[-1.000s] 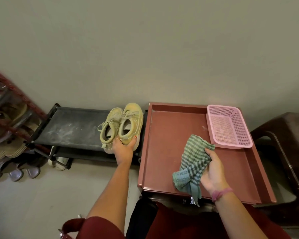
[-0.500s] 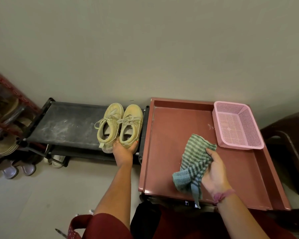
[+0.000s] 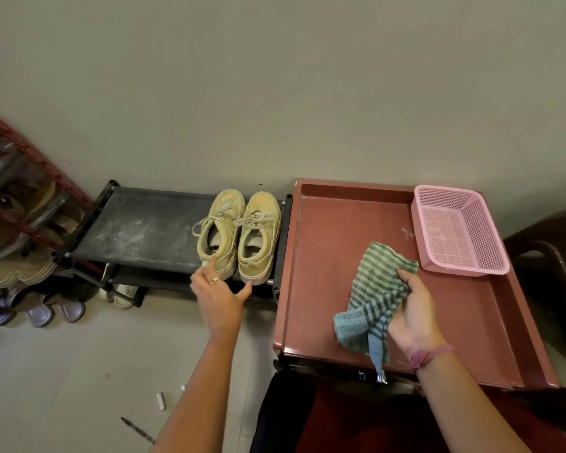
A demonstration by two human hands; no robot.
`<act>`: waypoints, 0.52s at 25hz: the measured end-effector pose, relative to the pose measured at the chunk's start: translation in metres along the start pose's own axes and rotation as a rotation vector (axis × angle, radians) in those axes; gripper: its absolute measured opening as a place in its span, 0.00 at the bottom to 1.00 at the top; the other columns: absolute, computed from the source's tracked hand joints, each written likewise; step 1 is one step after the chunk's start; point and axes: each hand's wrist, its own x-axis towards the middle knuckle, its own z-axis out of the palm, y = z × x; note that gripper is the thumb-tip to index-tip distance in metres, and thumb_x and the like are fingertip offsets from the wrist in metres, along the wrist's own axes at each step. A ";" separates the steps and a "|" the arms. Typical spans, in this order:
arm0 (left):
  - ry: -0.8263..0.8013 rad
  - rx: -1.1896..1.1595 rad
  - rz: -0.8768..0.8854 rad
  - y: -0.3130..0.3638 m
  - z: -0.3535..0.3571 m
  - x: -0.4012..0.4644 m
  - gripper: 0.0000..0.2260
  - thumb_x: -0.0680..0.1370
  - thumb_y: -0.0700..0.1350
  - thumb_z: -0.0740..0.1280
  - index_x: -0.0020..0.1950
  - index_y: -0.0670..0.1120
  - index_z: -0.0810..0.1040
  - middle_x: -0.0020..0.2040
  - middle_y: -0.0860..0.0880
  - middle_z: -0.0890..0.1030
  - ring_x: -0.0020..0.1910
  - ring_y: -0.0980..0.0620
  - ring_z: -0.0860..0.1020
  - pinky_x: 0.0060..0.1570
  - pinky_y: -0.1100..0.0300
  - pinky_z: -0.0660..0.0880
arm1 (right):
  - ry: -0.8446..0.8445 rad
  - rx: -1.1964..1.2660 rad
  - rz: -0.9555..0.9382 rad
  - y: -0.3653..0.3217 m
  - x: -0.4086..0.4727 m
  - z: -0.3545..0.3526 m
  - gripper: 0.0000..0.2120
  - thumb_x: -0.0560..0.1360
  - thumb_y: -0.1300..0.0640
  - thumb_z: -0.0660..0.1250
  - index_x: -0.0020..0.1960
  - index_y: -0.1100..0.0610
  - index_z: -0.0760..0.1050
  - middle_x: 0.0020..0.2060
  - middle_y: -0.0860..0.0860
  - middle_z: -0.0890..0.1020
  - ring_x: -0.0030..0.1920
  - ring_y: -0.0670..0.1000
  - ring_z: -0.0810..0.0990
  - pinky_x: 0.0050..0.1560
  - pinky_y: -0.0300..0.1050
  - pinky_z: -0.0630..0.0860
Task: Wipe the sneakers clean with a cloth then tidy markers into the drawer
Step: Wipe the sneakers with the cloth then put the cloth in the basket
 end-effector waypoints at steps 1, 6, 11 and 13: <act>0.026 0.091 0.041 -0.011 -0.006 0.002 0.42 0.64 0.44 0.81 0.72 0.39 0.63 0.64 0.38 0.66 0.60 0.40 0.68 0.60 0.45 0.72 | 0.000 0.005 -0.004 0.001 0.000 0.000 0.20 0.77 0.53 0.60 0.65 0.62 0.72 0.58 0.59 0.80 0.59 0.60 0.78 0.61 0.59 0.72; -0.101 0.465 0.312 -0.052 -0.020 0.033 0.51 0.63 0.41 0.81 0.78 0.41 0.53 0.77 0.39 0.57 0.75 0.39 0.58 0.69 0.43 0.63 | 0.013 0.030 -0.016 0.003 0.001 -0.004 0.20 0.77 0.53 0.61 0.65 0.61 0.72 0.59 0.58 0.80 0.59 0.59 0.78 0.62 0.59 0.72; -0.131 0.579 0.518 -0.063 -0.012 0.051 0.49 0.62 0.36 0.79 0.77 0.44 0.55 0.78 0.44 0.57 0.77 0.44 0.56 0.70 0.44 0.61 | 0.034 0.061 -0.029 0.007 0.009 -0.010 0.19 0.77 0.53 0.61 0.65 0.60 0.73 0.59 0.57 0.80 0.58 0.57 0.79 0.62 0.59 0.72; -0.110 0.609 0.527 -0.062 -0.008 0.054 0.46 0.61 0.37 0.80 0.74 0.44 0.59 0.76 0.44 0.60 0.76 0.44 0.58 0.68 0.43 0.64 | 0.036 0.049 -0.021 0.009 0.010 -0.012 0.19 0.77 0.53 0.60 0.65 0.60 0.73 0.58 0.57 0.81 0.57 0.57 0.80 0.60 0.59 0.73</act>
